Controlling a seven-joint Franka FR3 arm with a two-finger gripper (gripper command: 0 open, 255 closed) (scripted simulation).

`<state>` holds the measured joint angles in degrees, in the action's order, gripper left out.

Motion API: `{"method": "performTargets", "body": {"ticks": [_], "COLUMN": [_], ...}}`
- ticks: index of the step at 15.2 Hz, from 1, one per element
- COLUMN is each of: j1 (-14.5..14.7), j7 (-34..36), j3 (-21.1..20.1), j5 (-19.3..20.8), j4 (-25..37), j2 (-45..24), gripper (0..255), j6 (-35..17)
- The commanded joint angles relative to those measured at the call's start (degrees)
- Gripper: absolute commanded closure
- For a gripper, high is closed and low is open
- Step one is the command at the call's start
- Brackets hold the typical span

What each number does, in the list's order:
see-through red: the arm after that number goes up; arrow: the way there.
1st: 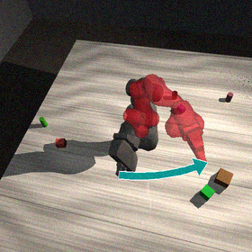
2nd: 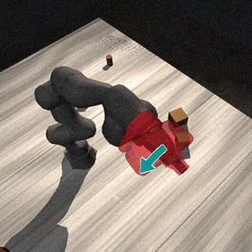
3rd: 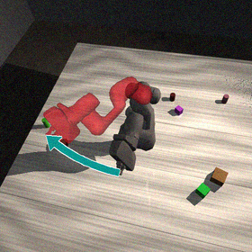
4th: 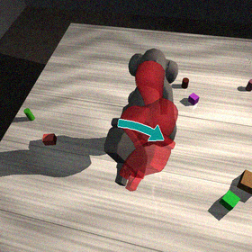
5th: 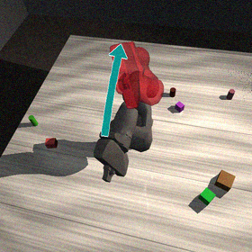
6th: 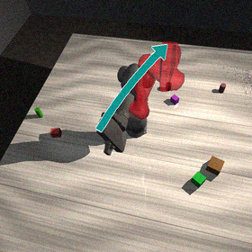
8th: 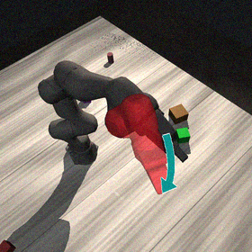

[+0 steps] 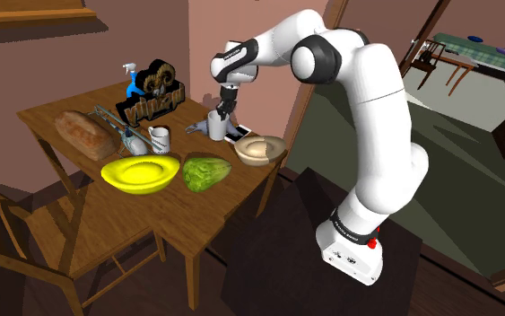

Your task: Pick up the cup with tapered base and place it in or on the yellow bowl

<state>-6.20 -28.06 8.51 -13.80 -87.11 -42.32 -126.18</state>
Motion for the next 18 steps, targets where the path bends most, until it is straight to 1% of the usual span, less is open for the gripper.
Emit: {"method": "performTargets", "body": {"ticks": [1, 16, 18], "j1": [0.06, 0.46, 2.35], "j7": [0.17, 1.51, 3.7], "j3": [0.16, 1.03, 0.64], "j5": [0.2, 1.54, 1.79], "j4": [0.06, 1.96, 0.81], "j2": [1.01, 6.87, 7.79], "gripper": [255, 255, 255], "j6": [1.05, 8.73, 8.23]}}
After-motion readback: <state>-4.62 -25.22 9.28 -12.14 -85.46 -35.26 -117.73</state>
